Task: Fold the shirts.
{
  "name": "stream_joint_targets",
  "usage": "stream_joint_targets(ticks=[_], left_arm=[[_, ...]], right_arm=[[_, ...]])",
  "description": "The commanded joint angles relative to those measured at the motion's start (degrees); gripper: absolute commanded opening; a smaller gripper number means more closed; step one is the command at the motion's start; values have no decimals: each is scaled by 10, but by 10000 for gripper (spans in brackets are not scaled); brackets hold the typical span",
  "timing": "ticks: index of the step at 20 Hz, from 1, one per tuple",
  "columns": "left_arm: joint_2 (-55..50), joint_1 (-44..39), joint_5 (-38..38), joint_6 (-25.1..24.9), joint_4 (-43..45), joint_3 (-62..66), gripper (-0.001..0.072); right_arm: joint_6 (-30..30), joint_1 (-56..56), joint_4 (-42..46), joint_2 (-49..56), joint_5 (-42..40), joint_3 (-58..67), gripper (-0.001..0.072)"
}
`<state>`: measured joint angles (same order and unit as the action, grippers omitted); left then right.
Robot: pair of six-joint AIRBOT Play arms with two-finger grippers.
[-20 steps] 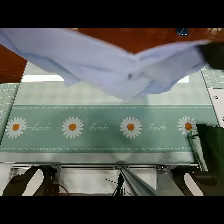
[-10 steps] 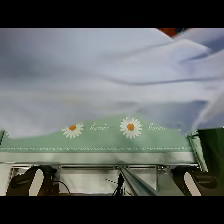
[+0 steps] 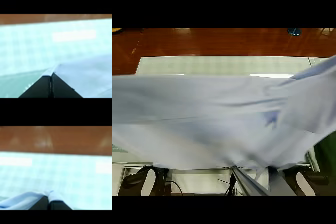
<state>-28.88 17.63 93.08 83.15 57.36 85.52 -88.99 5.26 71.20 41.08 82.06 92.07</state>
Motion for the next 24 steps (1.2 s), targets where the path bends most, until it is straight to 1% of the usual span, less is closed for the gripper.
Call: stream_joint_targets(ticks=[1,2,3,5,6,8,10,12,14,17,18,19,20,21,22,23,24], left_arm=[[-12,0,-33,5,-2,-146,24],[-25,0,-57,0,-8,-190,24],[-42,0,-85,-17,-13,-228,24],[-87,0,-155,-35,-15,-281,25],[-121,0,-193,-45,-19,-294,25],[-196,-2,-264,-83,-38,-298,25],[-264,-2,-343,-114,-75,-298,25],[-328,-2,-401,-143,-133,-298,25],[-388,-5,-421,-167,-177,-298,25],[-467,-24,-400,-167,-180,-298,25],[-484,-25,-378,-167,-180,-298,25],[-492,-23,-359,-167,-179,-298,31],[-491,-15,-341,-167,-179,-297,99],[-488,0,-307,-167,-179,-289,231],[-485,23,-256,-167,-179,-273,326],[-484,48,-199,-167,-175,-252,332],[-482,77,-143,-146,-160,-230,317]], right_arm=[[29,-6,8,134,17,2,26],[29,-14,7,177,-9,2,27],[29,-26,7,216,-35,2,27],[29,-53,7,294,-103,2,27],[29,-64,7,330,-144,2,27],[28,-75,6,390,-222,2,28],[26,-77,0,435,-283,2,28],[24,-77,-5,468,-322,2,29],[24,-77,-5,495,-330,2,29],[20,-77,-5,533,-279,2,40],[17,-77,-6,539,-265,2,140],[11,-75,-6,539,-256,2,278],[12,-74,-9,533,-248,3,356],[18,-70,-7,520,-232,6,370],[31,-63,3,504,-205,13,370],[42,-53,25,485,-157,23,371],[56,-42,59,467,-100,33,395]])
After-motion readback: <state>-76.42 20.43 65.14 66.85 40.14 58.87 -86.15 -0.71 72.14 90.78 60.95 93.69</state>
